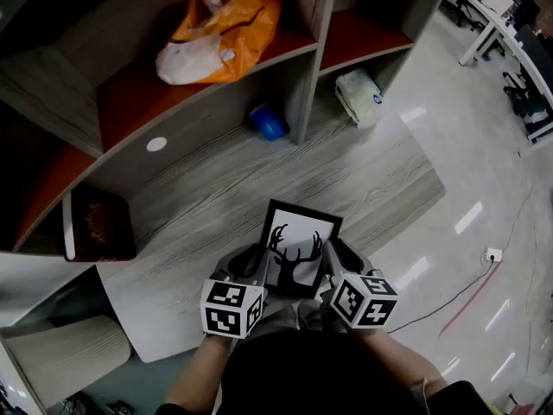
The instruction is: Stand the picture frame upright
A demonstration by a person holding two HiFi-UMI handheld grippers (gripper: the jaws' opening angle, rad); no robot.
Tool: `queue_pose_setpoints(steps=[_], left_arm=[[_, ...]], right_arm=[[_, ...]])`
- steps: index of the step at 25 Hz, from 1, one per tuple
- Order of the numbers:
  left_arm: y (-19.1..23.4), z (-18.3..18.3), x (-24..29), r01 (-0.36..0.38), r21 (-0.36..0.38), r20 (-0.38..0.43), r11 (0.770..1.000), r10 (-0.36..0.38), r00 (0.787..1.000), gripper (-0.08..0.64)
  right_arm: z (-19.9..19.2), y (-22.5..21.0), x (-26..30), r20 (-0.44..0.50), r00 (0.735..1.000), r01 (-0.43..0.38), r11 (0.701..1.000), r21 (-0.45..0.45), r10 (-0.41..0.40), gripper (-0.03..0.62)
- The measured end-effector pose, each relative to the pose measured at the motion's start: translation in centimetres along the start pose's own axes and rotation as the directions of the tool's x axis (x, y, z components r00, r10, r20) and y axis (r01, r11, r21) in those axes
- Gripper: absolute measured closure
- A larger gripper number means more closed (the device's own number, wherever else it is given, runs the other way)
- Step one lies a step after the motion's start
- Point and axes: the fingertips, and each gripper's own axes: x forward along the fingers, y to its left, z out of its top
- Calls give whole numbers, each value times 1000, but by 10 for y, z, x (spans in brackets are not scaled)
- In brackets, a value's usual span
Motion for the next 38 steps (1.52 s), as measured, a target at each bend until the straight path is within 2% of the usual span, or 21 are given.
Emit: queue_pose_setpoints(steps=[17, 27, 38], left_arm=[[-51, 20, -13, -77, -24, 112, 997, 79, 991, 489], [-64, 22, -31, -148, -73, 167, 986, 158, 973, 489], [-69, 22, -50, -216, -92, 208, 972, 231, 951, 489]], right_arm=[[40, -17, -38, 86, 991, -93, 993, -74, 99, 522], [52, -7, -52, 97, 978, -173, 976, -131, 187, 522], [57, 6, -60, 104, 959, -245, 955, -170, 264, 522]])
